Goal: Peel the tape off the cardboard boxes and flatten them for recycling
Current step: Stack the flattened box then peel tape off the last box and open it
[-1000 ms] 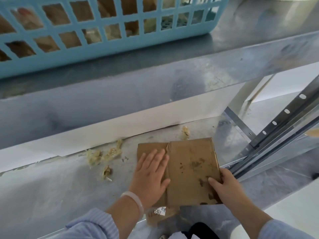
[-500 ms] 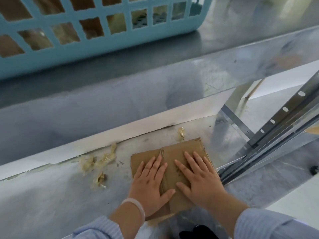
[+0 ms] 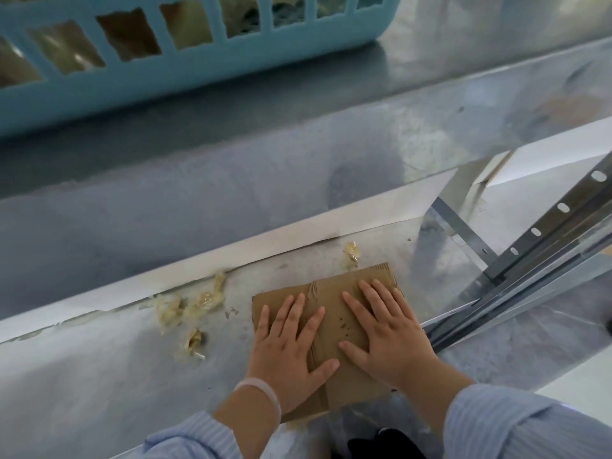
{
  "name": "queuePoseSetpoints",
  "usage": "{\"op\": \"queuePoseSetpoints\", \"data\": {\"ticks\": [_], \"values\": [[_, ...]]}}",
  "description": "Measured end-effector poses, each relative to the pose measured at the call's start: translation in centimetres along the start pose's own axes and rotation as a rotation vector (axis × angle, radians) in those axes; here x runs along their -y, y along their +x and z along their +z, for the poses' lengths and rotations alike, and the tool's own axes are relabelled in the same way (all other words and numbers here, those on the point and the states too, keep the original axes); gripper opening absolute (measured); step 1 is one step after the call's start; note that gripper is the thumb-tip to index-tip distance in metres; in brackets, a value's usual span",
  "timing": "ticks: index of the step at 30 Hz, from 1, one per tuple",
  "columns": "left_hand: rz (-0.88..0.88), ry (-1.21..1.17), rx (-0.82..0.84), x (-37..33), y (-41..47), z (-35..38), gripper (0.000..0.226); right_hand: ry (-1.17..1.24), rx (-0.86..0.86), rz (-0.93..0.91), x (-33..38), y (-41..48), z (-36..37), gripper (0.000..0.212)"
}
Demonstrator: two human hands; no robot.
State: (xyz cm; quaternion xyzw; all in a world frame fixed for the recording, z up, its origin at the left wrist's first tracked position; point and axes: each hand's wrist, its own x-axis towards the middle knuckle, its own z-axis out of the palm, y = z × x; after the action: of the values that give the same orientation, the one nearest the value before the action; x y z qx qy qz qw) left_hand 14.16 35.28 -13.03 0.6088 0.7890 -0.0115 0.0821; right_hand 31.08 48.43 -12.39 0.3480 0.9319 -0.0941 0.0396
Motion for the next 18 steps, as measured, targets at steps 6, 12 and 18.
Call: {"op": "queuePoseSetpoints", "data": {"ticks": [6,12,18], "values": [[-0.041,-0.015,0.014,0.2,0.2,0.2,0.095,-0.033,0.02,0.009,-0.5,0.5,0.6,0.088],[-0.016,0.009,0.013,2.3,-1.1,0.1,0.09,-0.034,0.066,-0.034,-2.9,-0.3,-0.1,0.09],[-0.086,0.041,0.061,2.4,-1.8,0.2,0.091,-0.09,0.074,0.041,-3.1,-0.9,-0.1,0.09]]}}
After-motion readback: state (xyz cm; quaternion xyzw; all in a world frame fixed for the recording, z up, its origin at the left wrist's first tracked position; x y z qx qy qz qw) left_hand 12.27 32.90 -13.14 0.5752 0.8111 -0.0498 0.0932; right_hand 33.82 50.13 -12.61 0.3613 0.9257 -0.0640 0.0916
